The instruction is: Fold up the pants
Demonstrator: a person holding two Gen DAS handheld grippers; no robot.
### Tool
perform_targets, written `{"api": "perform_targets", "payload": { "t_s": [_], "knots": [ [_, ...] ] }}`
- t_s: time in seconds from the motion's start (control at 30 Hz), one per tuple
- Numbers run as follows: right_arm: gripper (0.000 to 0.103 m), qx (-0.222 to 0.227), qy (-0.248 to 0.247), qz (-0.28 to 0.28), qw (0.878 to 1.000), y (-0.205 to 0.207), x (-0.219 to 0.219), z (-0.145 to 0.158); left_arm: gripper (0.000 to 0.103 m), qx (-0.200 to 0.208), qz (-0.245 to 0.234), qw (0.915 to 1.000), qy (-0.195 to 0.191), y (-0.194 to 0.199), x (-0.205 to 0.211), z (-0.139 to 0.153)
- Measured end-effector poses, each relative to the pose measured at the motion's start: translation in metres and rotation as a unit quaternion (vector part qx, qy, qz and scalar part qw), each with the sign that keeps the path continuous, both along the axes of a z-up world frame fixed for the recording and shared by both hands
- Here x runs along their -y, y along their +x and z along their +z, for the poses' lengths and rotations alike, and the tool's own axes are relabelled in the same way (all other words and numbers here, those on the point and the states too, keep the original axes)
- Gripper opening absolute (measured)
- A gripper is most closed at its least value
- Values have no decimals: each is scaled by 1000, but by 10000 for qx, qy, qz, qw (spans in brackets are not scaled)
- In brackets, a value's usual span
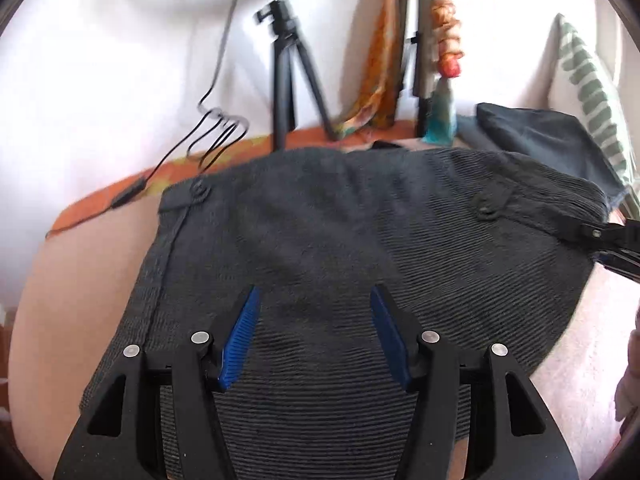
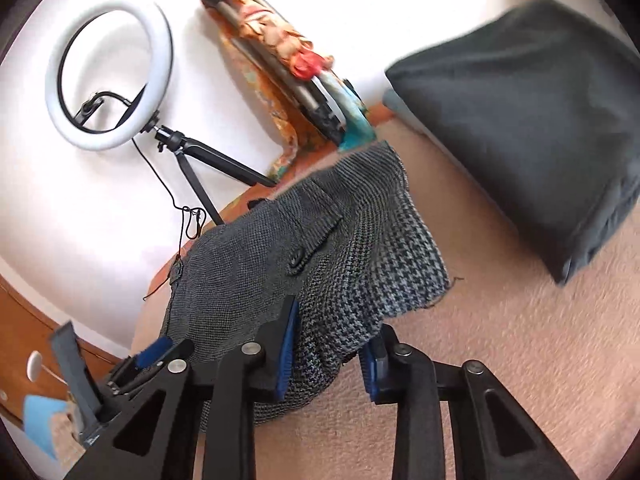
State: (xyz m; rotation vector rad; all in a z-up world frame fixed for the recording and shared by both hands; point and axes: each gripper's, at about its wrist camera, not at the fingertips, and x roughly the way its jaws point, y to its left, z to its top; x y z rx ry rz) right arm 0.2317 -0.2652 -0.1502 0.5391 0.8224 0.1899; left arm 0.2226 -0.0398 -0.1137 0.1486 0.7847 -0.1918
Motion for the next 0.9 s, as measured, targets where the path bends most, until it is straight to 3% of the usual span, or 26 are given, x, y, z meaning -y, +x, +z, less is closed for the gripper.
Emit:
{"api": "perform_targets", "payload": {
  "t_s": [0.13, 0.27, 0.37, 0.47, 0.57, 0.73, 0.8, 0.9],
  "knots": [
    [24, 131, -532, 56, 9985, -1, -13, 13, 56, -50, -315, 9995, 34, -2, 26, -9],
    [22, 135, -546, 48, 9984, -3, -13, 16, 56, -367, -428, 9983, 174, 6, 37, -32],
    [19, -23, -675, 12, 9977, -1, -11, 10, 57, -278, -501, 9982, 185, 2, 39, -36],
    [14, 3, -1288, 7, 9917, -1, -18, 11, 57, -485, -461, 9978, -42, 4, 32, -29],
    [14, 215, -1769, 138, 9839, -3, -31, 20, 57, -368, -322, 9978, -441, -1, 11, -7],
    [14, 458, -1941, 303, 9794, -8, -41, 38, 57, -56, 247, 9974, -669, -16, -52, 17],
    [13, 558, -1969, 380, 9781, -12, -46, 47, 57, -314, 488, 9956, -736, -24, -77, 2],
    [13, 684, -2026, 500, 9756, -16, -55, 57, 57, -732, 468, 9954, -403, -30, -90, -32]
  ]
}}
